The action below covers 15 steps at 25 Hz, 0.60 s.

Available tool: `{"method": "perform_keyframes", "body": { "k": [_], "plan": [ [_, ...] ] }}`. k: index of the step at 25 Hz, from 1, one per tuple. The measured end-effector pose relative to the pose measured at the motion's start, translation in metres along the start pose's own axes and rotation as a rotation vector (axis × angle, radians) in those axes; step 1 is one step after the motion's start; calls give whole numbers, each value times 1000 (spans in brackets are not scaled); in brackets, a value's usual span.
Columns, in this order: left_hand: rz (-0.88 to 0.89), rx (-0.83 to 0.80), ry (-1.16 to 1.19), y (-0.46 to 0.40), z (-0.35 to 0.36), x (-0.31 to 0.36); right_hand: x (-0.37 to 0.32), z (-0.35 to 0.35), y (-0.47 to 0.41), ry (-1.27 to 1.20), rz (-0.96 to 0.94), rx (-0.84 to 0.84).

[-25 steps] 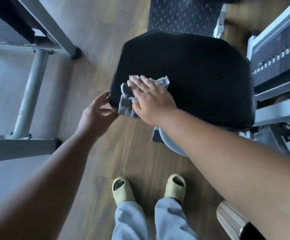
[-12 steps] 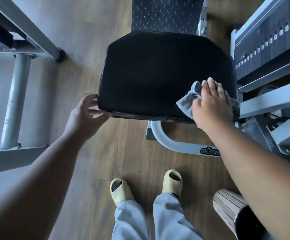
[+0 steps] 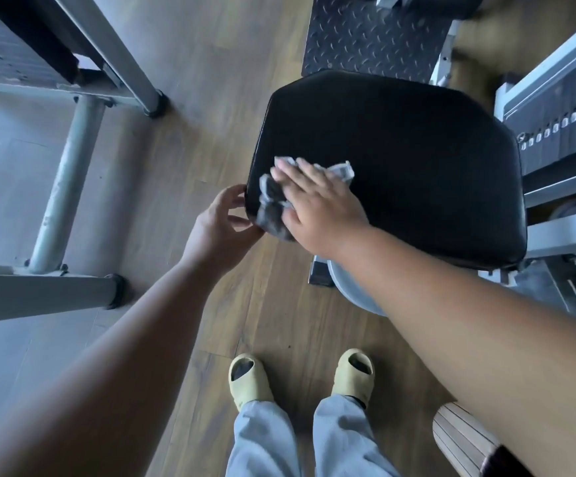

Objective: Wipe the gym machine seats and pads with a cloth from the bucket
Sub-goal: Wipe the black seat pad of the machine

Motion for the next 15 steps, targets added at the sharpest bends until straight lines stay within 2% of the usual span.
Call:
{"method": "perform_keyframes", "body": {
  "k": [2,7,11,13,15],
  "plan": [
    [-3,-8,-1,1,-1,3,40,3,48,10,45,47],
    [-24,-84,-93,9,-9,8,170,-7,153,20,441,38],
    [-28,-184,-237,37,-19,10,184,-22,160,-12,519,46],
    [-49,-180,-290,63,-33,7,179,-36,150,-58,589,70],
    [-88,-142,-277,98,-48,5,156,-49,134,-108,633,19]
  ]
}}
Point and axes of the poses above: each hand's wrist, its own y-axis away from the middle knuckle, its own z-axis out of the palm, x = y × z, the point moved 9 cm from there along -y, towards the middle knuckle, and after that the axes turned 4 degrees about y, right-handed, at the moved point
